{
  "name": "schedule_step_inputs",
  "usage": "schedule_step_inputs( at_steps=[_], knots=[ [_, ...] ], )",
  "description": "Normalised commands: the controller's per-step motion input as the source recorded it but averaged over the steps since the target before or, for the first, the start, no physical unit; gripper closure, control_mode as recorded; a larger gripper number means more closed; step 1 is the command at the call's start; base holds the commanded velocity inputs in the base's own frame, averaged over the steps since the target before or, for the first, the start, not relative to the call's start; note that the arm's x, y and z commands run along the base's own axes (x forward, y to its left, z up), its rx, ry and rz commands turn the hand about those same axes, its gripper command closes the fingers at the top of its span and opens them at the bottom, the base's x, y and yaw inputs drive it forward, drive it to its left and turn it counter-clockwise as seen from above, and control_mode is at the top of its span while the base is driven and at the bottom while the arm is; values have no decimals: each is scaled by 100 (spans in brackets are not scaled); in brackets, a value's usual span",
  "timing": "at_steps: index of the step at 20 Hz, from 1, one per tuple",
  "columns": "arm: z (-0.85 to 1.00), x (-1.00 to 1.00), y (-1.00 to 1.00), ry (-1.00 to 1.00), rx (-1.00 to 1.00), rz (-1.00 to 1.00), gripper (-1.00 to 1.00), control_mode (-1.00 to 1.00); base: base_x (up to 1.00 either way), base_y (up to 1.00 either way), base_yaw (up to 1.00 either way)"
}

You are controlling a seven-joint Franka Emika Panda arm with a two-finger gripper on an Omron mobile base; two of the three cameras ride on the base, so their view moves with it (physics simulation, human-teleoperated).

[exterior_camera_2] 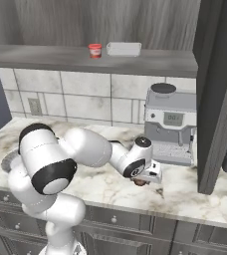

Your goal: Pick the avocado and bread from the counter and place them on the plate. Then pick the jam from the cabinet and place it next to the plate. Lastly close the cabinet door.

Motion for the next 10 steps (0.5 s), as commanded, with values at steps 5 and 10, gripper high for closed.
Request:
schedule_step_inputs(
  at_steps=[5, 10],
  knots=[
    [6, -5, 57, 0, 0, 0, 100, -100, 0, 0, 0],
    [31, -6, 54, 0, 0, 1, 100, -100, 0, 0, 0]
  ],
)
